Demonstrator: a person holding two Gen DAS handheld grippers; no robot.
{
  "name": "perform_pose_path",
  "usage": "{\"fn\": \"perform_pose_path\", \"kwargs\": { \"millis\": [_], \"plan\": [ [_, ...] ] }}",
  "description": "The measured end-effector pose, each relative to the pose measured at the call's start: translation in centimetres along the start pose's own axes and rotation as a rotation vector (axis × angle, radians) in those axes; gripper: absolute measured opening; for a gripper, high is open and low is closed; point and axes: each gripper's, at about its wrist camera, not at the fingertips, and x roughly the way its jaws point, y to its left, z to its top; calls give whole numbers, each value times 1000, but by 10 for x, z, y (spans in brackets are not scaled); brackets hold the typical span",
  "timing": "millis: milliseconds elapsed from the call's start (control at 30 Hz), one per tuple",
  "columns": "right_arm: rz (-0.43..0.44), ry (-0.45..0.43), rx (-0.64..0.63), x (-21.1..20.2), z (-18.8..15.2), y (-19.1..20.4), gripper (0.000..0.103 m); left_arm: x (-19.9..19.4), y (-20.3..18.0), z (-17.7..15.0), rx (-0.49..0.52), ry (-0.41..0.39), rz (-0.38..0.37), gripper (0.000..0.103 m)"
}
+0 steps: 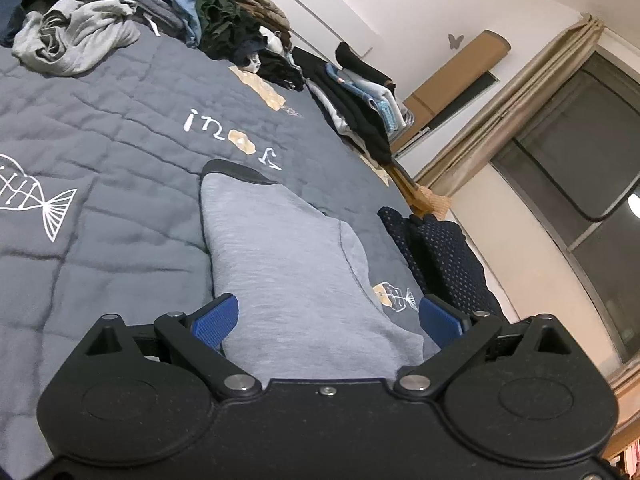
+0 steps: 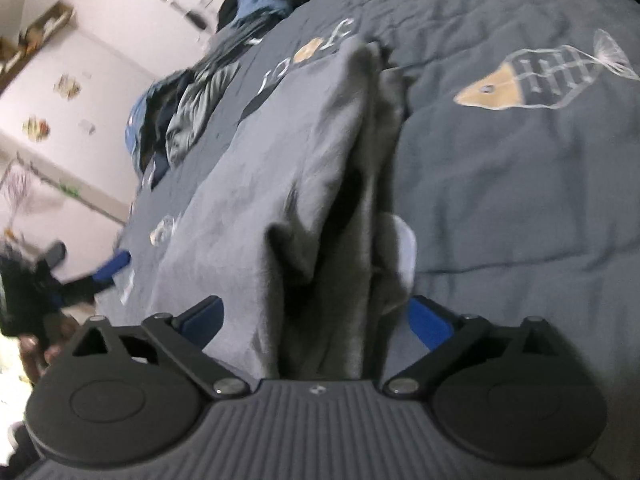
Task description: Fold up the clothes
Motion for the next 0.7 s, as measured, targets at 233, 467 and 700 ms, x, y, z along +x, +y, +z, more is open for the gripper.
{"fn": "perform_pose_path", "kwargs": {
  "millis": [233,467,700],
  "plan": [
    [77,25,54,13,8,-5,103,-7,-3,1,-3,-19,-22,97],
    [168,103,78,28,11,-5,103,-17,-5,5,-11,-44,-37,98],
    [206,104,110,26,10,-16,103,7,25,22,-28,64,-1,98]
  ]
}}
